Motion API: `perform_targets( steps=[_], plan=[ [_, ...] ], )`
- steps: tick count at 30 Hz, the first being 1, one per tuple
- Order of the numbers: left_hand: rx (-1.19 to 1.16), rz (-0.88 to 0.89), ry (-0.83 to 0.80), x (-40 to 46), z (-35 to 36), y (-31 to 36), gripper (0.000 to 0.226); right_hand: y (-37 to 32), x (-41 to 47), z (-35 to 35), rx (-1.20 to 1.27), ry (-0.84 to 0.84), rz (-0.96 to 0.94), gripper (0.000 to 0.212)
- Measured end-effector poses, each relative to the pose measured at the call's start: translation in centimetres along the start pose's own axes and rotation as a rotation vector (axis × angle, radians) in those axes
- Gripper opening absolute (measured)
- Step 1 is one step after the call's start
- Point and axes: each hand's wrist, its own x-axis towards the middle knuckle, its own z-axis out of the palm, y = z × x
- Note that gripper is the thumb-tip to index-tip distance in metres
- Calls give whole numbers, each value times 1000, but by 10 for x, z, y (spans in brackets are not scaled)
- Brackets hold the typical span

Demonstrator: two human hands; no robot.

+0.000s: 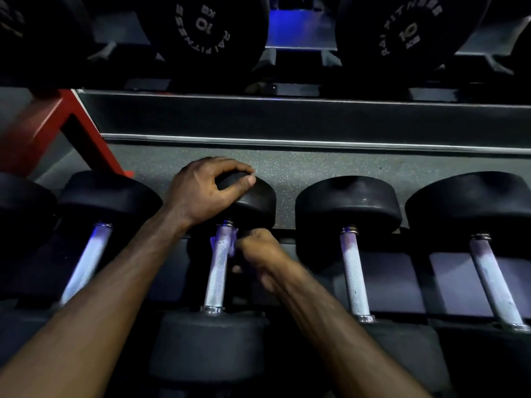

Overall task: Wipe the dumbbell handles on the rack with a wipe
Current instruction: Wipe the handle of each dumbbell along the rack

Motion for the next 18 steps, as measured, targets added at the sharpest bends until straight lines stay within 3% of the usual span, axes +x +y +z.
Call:
perform_targets(
  steps=[2, 5, 11, 15, 18],
  plan=[
    [-5, 0, -9, 0, 0, -1, 38, 6, -1, 1, 24, -10, 11, 39],
    [-6, 4, -6, 0, -2, -2, 39, 30, -16, 1, 41, -183, 125, 37],
    [-22, 11, -3, -2, -1, -3, 38, 5, 6, 9, 185, 17, 37, 34],
    [-53, 45, -4, -3, 1, -6, 38, 33, -10, -2, 5, -152, 156, 39],
    [-54, 57, 39, -4, 4, -9, 32, 31, -1, 2, 98, -177, 123, 40]
  ],
)
